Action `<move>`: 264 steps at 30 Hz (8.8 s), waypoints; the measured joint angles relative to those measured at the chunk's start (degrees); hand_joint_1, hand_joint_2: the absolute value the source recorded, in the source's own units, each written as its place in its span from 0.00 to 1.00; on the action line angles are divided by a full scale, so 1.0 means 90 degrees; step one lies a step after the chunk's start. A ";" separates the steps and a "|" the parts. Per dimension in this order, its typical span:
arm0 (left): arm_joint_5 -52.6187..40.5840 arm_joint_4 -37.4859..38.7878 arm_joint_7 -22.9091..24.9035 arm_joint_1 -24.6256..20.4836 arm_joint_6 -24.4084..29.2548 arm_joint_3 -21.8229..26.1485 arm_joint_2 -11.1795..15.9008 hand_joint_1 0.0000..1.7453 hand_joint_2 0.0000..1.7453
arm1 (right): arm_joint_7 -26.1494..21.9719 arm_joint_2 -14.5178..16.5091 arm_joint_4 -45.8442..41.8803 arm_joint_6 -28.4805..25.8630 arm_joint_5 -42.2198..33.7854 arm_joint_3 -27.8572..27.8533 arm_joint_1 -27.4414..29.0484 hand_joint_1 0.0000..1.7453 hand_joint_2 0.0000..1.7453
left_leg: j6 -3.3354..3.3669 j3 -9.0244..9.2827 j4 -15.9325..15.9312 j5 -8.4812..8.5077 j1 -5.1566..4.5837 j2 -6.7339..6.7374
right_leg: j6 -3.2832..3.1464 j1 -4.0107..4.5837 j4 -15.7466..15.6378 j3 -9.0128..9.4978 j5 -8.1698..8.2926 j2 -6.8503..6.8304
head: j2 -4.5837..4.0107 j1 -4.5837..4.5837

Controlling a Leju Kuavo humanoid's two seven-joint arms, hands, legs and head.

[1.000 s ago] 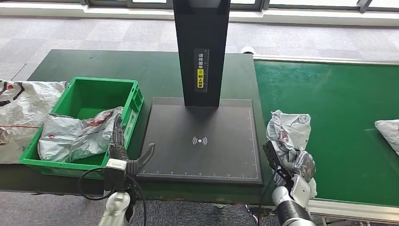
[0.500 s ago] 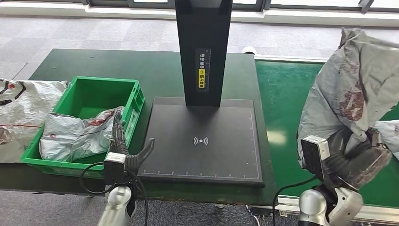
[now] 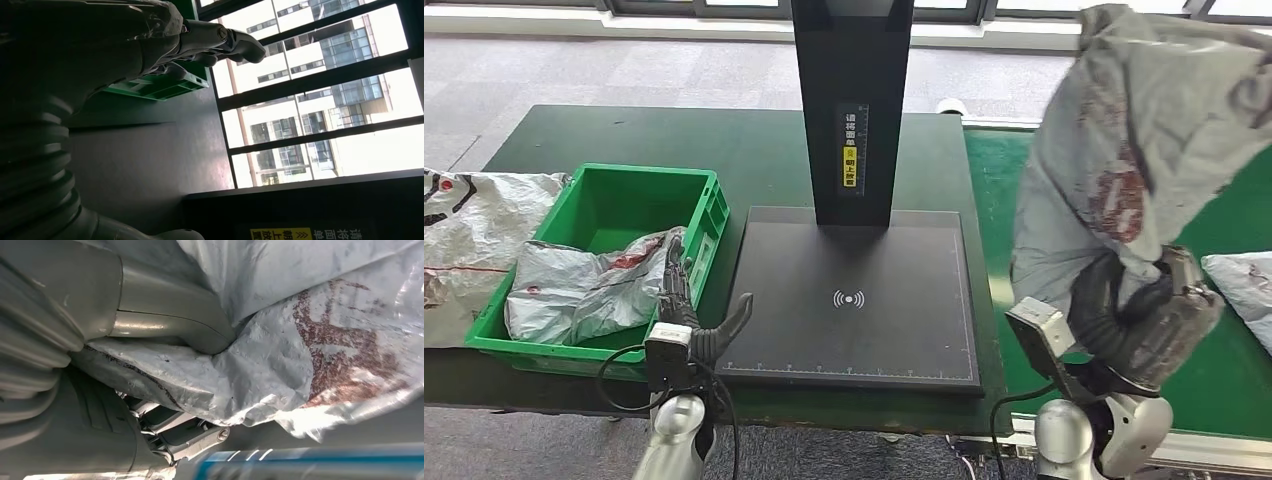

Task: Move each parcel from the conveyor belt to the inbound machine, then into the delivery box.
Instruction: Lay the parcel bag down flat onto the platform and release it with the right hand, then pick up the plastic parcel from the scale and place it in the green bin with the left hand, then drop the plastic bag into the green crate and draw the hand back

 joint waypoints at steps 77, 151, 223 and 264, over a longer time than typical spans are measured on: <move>-0.0407 0.0291 -0.0001 -0.0155 0.0130 -0.0268 0.0057 0.00 1.00 | -0.1196 0.0017 0.0382 -0.0031 -0.1717 0.0814 -0.0220 0.00 1.00 | -0.0003 0.0001 0.0004 0.0002 -0.0002 0.0000 | -0.0001 -0.0002 0.0000 -0.0003 0.0001 0.0001 | 0.0000 0.0001; -0.3465 0.4975 0.5225 -0.2895 0.1546 -0.5893 -0.0450 1.00 1.00 | -0.1006 -0.0002 -0.0695 -0.0005 -0.2009 0.0583 0.0001 0.00 1.00 | -0.0002 0.0014 0.0004 0.0001 -0.0003 0.0014 | 0.0003 -0.0004 0.0000 0.0013 0.0008 0.0020 | 0.0000 0.0001; -0.8130 0.0724 0.3789 -0.2015 0.2293 0.3081 0.0402 1.00 1.00 | -0.1349 -0.0005 -0.0926 -0.0004 -0.2219 -0.0170 0.0561 0.00 1.00 | -0.0007 0.0014 0.0000 0.0006 0.0001 0.0020 | -0.0006 0.0000 0.0002 0.0010 0.0011 0.0027 | 0.0000 0.0001; -0.7573 -0.0064 0.2337 -0.2156 0.2314 0.3646 -0.0016 0.00 1.00 | -0.1642 -0.0005 -0.0568 0.0004 -0.2472 -0.0283 0.0547 0.00 1.00 | -0.0008 0.0015 0.0000 0.0007 0.0002 0.0013 | -0.0006 0.0001 0.0002 0.0015 0.0011 0.0021 | 0.0000 0.0001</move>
